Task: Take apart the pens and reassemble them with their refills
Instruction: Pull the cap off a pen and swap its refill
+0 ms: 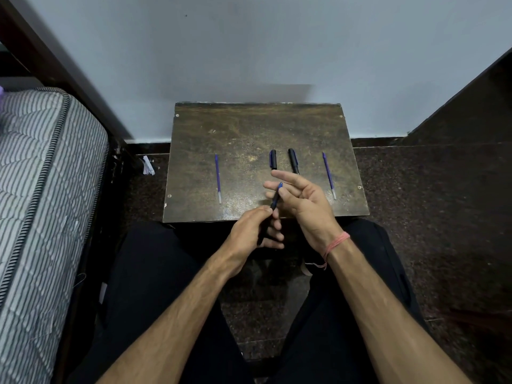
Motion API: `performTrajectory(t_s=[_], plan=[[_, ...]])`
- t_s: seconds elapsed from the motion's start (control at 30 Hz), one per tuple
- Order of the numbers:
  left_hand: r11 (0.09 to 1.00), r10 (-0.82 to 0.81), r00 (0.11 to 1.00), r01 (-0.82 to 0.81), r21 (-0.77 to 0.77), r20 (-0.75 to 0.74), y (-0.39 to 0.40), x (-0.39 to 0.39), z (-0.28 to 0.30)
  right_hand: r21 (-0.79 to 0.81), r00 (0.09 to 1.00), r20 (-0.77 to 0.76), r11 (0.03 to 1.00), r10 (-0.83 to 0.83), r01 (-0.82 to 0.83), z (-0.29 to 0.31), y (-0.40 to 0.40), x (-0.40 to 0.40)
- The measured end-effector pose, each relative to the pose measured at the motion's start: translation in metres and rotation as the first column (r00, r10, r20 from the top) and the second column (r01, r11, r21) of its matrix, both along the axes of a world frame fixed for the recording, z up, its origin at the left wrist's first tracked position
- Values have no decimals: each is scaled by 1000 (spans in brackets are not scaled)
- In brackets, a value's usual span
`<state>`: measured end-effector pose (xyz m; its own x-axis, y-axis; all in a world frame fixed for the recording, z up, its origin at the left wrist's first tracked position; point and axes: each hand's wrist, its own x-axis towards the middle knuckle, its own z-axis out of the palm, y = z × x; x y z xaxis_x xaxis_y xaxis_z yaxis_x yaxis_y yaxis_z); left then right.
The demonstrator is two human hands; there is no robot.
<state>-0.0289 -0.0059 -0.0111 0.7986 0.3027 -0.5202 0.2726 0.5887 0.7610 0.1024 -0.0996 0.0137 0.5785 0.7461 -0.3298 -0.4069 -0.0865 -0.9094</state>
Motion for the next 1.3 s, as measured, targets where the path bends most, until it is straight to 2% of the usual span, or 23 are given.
performTrajectory(t_s=[0.1,0.23,0.33,0.5,0.6,0.73,0.83,0.93,1.03,1.3], plan=[[999,22,999,-20,42,-43,0,0,-3,-16,999,41,1000,11,-10,1,4,-5],[992,-12,995,24,123,-99,3,-1,-2,-106,981,183,990,-69,90,2,5,-7],[969,-58,990,87,231,-127,3,-4,1,-31,988,71,990,-136,138,3,2,0],[927,33,999,-28,375,-7,-4,-5,2,51,994,-27,993,-102,103,2,-4,6],[917,89,996,-77,391,-12,-2,-2,2,88,980,-37,976,-197,199,0,-2,10],[903,200,979,-176,393,-22,3,-6,0,124,917,-76,909,-392,398,-1,-1,19],[903,221,975,-199,380,-16,5,-9,2,17,904,75,907,-421,421,-6,-1,21],[903,227,974,-205,377,-14,4,-8,4,-103,893,308,921,-329,375,-11,2,17],[902,229,973,-206,378,-17,2,-8,6,-222,834,512,906,-207,361,-14,10,12],[904,244,969,-216,369,-29,2,-7,4,-382,653,757,824,20,419,-11,38,11]])
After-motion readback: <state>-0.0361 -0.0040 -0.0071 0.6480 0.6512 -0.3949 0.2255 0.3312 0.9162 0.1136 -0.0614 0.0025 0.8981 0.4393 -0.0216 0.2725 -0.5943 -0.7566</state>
